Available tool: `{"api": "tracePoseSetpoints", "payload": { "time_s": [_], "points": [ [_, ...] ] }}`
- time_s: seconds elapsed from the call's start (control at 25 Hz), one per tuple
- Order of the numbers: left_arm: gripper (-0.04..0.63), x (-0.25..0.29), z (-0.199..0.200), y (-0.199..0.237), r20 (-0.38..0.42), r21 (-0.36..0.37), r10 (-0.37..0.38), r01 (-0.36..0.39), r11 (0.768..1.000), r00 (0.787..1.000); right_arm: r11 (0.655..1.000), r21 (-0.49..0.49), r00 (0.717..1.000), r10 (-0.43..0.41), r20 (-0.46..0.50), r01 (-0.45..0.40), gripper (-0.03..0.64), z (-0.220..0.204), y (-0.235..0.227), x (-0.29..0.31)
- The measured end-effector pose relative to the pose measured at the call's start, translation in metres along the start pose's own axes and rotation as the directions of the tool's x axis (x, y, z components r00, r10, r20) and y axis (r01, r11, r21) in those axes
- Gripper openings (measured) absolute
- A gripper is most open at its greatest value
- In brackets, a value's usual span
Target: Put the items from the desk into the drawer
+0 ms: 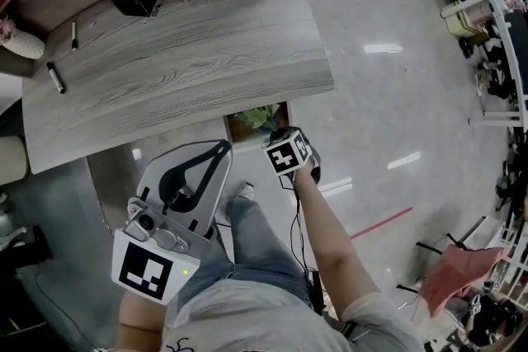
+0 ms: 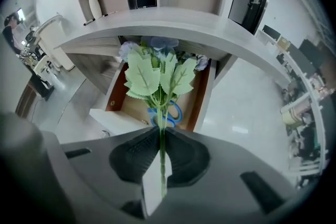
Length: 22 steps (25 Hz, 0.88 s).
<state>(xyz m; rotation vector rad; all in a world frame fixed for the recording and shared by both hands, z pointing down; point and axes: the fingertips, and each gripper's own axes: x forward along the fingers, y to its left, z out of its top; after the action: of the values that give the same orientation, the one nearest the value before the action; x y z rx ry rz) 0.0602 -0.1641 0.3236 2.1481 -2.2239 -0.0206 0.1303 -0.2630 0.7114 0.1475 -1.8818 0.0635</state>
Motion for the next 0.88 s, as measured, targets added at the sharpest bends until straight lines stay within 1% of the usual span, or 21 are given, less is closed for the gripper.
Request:
{"api": "tracePoseSetpoints", "payload": {
  "time_s": [0.16, 0.32, 0.6, 0.88],
  "points": [
    [0.009, 0.001, -0.003, 0.004, -0.005, 0.0, 0.0, 0.0, 1.0, 1.0, 1.0, 0.017, 1.0, -0.011, 0.015, 0.011, 0.044, -0.004, -0.004, 0.006],
    [0.009, 0.0, -0.002, 0.004, -0.004, -0.002, -0.001, 0.001, 1.0, 1.0, 0.999, 0.048, 0.999, -0.002, 0.048, -0.001, 0.056, -0.006, -0.003, 0.002],
    [0.009, 0.001, -0.004, 0.005, 0.001, -0.006, -0.009, 0.009, 1.0, 1.0, 0.998, 0.066, 0.997, 0.01, 0.078, -0.015, 0.081, -0.006, -0.004, -0.003],
    [0.009, -0.001, -0.002, -0.004, 0.004, -0.001, -0.017, 0.017, 1.0, 1.0, 0.996, 0.084, 0.991, 0.003, 0.132, -0.014, 0.081, -0.004, -0.007, -0.016]
  ]
}}
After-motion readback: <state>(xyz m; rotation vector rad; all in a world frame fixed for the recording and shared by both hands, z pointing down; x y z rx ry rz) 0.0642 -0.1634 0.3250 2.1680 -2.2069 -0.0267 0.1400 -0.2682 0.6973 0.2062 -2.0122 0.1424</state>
